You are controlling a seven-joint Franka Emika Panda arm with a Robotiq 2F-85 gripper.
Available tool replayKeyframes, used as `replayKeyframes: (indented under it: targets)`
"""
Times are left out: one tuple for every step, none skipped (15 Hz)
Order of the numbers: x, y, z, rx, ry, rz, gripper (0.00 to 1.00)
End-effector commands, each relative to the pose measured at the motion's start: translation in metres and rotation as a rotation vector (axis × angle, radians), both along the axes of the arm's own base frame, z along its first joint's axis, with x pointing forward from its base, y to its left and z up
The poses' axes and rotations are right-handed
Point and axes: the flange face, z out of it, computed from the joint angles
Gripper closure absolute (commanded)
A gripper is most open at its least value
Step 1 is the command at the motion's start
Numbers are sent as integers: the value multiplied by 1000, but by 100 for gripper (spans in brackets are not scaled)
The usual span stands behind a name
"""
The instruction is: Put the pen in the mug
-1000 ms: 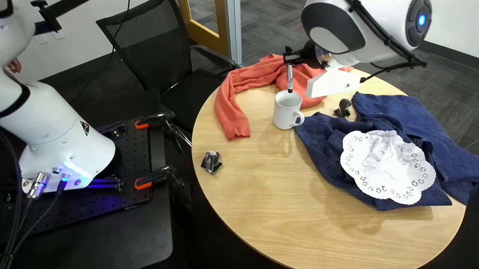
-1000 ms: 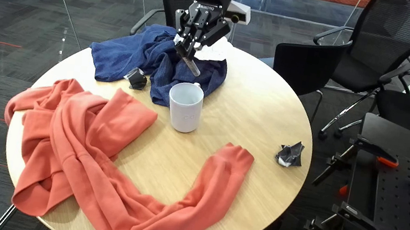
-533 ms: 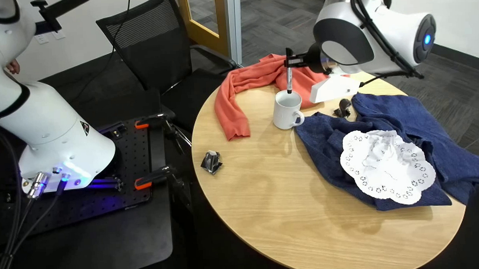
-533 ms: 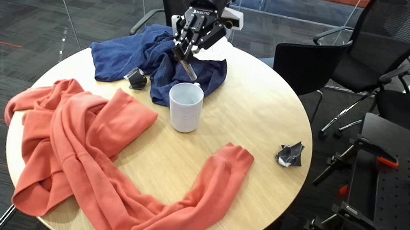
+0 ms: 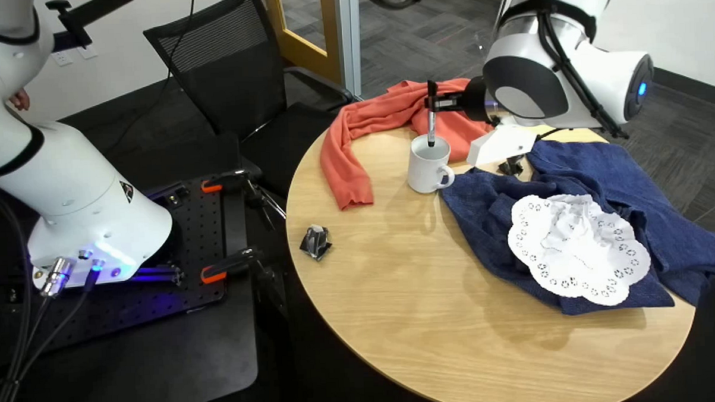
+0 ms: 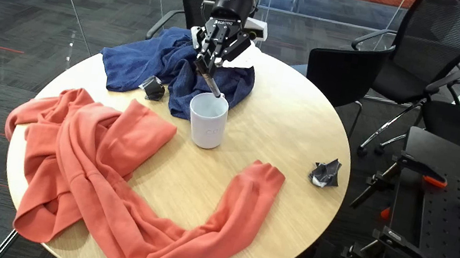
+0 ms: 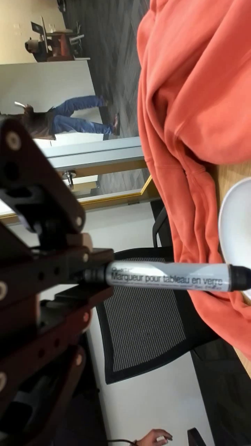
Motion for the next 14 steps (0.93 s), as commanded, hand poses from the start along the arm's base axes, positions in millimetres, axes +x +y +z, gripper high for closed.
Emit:
replayKeyframes:
  targets:
    - [7, -4, -7, 2, 7, 44, 95]
    - [8, -5, -11, -2, 8, 47, 95]
    - [8, -6, -14, -7, 8, 49, 95]
    - [9, -7, -18, -10, 7, 54, 95]
    - [9, -8, -21, -17, 8, 58, 95]
    - [9, -8, -24, -20, 9, 63, 95]
    - [9, -9, -28, -26, 9, 69, 95]
    - [9, -10, -31, -31, 9, 70, 95]
    - [9, -10, -34, -36, 10, 75, 95]
    - [9, -11, -37, -40, 12, 76, 95]
    - [9, -11, -40, -44, 13, 74, 95]
    - [9, -11, -42, -47, 14, 74, 95]
    - [9, -12, -45, -52, 13, 71, 95]
    - [8, -12, -47, -56, 14, 69, 95]
